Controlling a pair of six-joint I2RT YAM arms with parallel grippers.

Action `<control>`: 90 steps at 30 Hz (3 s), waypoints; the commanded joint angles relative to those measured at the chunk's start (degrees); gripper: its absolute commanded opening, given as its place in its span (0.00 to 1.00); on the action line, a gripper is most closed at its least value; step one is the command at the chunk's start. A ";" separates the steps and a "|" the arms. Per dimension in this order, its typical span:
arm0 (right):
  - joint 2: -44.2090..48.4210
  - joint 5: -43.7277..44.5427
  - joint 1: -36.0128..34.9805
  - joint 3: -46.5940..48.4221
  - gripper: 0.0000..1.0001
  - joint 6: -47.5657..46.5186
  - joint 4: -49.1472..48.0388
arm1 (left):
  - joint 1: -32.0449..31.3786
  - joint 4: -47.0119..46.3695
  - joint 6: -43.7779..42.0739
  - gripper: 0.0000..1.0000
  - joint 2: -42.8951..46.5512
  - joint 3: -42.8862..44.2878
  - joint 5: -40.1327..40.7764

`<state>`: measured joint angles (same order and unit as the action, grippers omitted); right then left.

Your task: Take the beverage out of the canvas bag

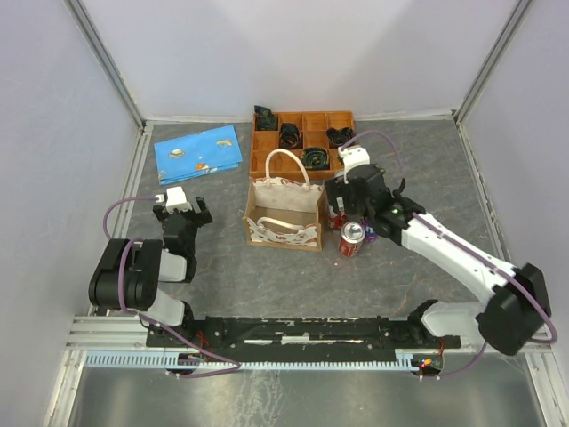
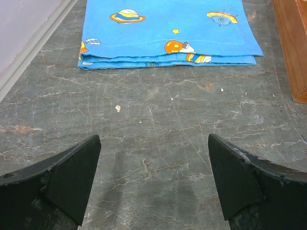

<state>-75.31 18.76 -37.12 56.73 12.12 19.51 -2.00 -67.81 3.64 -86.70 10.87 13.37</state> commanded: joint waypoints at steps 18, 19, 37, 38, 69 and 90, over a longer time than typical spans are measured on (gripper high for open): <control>20.03 15.14 32.34 -8.39 0.99 7.50 -8.25 | -0.11 -2.39 -0.32 0.99 -0.22 1.07 0.72; 19.75 12.61 35.20 -8.76 0.99 8.18 -9.27 | -0.11 -2.40 -0.36 0.99 -0.15 1.08 0.70; 15.88 2.99 47.43 -25.87 0.99 10.27 -29.53 | -0.11 -2.31 -0.43 0.99 -0.15 1.10 0.83; 15.73 3.50 47.48 -25.51 0.99 10.19 -28.76 | -0.09 -2.27 -0.40 0.99 -0.14 1.07 0.87; 12.70 4.35 47.48 -23.07 0.99 8.65 -26.06 | -0.20 -2.24 -0.40 0.99 -0.14 1.17 0.82; 11.41 4.44 47.41 -22.24 0.99 8.36 -25.22 | -0.20 -2.29 -0.35 0.99 -0.15 1.17 0.81</control>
<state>-63.72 22.50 10.15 31.81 21.19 -5.08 -2.00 -67.81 3.64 -86.70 10.87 13.39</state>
